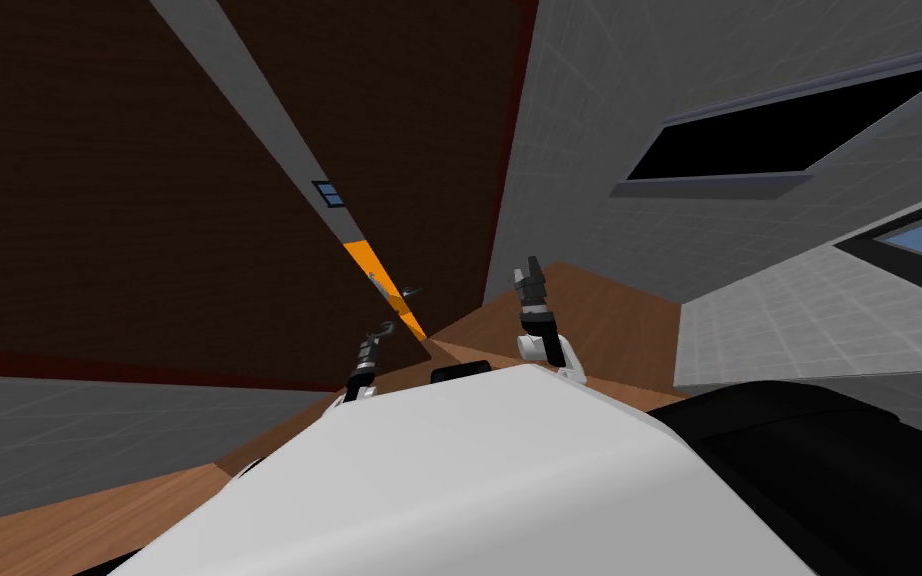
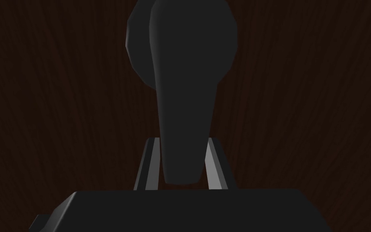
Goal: Pull the door open
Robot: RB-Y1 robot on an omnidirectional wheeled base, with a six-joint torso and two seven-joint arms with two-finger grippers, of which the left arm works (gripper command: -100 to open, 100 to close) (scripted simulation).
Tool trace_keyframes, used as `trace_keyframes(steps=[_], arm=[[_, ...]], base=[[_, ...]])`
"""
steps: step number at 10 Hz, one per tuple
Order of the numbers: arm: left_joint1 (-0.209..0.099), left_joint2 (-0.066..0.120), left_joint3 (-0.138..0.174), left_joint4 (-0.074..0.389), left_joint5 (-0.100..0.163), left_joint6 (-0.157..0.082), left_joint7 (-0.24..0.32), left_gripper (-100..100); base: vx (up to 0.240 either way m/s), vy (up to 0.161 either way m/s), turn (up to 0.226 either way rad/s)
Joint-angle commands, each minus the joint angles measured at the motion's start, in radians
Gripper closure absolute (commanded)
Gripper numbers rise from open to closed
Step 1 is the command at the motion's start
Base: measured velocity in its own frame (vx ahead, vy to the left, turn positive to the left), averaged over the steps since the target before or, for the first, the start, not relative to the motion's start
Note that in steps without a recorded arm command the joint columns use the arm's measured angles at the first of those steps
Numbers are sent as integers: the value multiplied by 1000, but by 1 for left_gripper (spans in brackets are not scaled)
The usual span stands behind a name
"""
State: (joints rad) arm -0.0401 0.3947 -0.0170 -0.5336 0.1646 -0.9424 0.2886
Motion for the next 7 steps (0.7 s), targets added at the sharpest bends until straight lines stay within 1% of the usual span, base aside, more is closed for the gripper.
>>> trace_keyframes(steps=[1, 2, 4, 5, 6, 7], arm=[[-10, -14, -27, 1, -1, -8, -2, 100], [-17, -16, -43, 1, 3, -9, -4, 100], [-26, -18, -65, 2, 9, -11, -7, 100], [-26, -18, -65, 2, 9, -11, -7, 100], [-26, -18, -65, -8, 9, -11, -7, 100], [-26, -18, -65, 2, 9, -11, -7, 100]], base=[[-219, 86, -142], [-234, 89, -214], [-249, 113, -151], [-167, 86, -60], [-67, 12, 8], [-5, -23, 12]])
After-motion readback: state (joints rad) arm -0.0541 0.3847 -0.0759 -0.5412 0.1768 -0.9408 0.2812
